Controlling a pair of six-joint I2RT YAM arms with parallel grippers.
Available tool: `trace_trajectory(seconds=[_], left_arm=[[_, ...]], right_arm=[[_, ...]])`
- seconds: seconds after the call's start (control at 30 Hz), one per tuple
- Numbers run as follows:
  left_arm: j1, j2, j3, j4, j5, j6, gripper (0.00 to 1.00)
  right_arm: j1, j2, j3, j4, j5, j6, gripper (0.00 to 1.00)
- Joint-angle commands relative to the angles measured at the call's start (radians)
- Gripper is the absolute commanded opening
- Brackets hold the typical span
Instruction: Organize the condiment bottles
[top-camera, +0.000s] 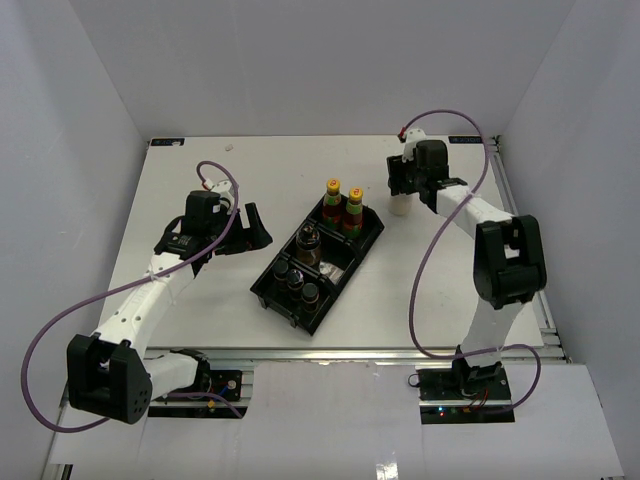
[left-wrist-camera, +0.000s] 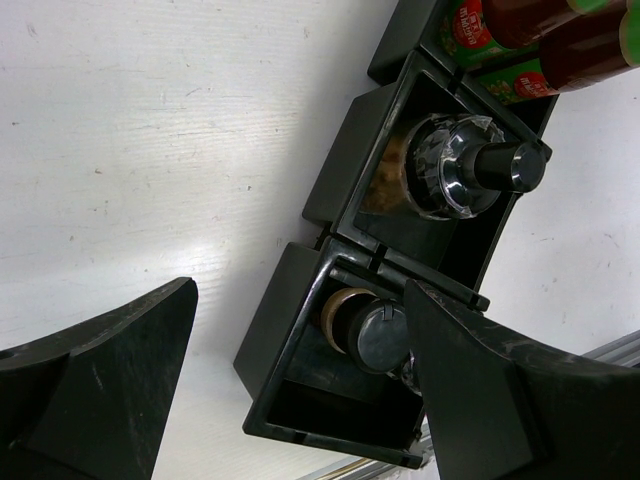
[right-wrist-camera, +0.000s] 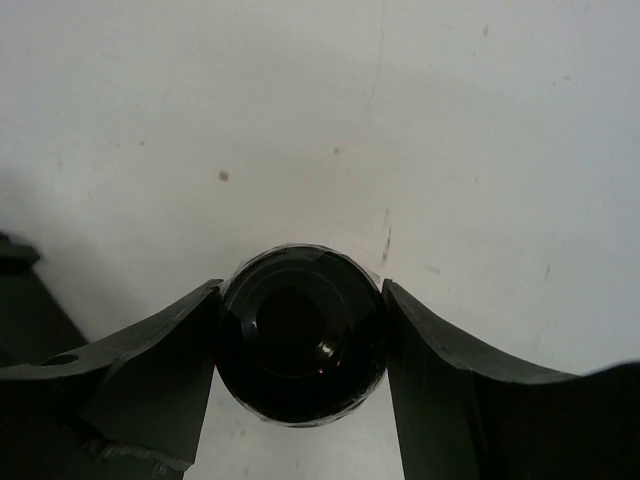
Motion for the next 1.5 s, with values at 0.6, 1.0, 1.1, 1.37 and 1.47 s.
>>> trace_trajectory(seconds=[0.6, 1.0, 1.1, 1.37, 1.47], left_arm=[[0.007, -0.064, 0.062, -0.046, 0.011, -0.025, 0.95], [0.006, -0.064, 0.066, -0.051, -0.007, -0.039, 0.95], [0.005, -0.062, 0.066, -0.051, -0.009, -0.038, 0.95], [0.005, -0.070, 0.078, -0.064, -0.022, -0.028, 0.95], [0.005, -0.072, 0.085, -0.065, -0.021, -0.028, 0.95]], right_arm=[[0.236, -0.884, -0.643, 0.070, -0.087, 0.085, 0.08], [0.510, -0.757, -0.557, 0.116, -0.004, 0.091, 0.08], [0.544, -0.712, -0.551, 0.163, 0.041, 0.089, 0.08], [0.572, -0.628, -0.532, 0.254, 0.056, 0.068, 0.08], [0.586, -0.610, -0.534, 0.290, 0.069, 0.068, 0.08]])
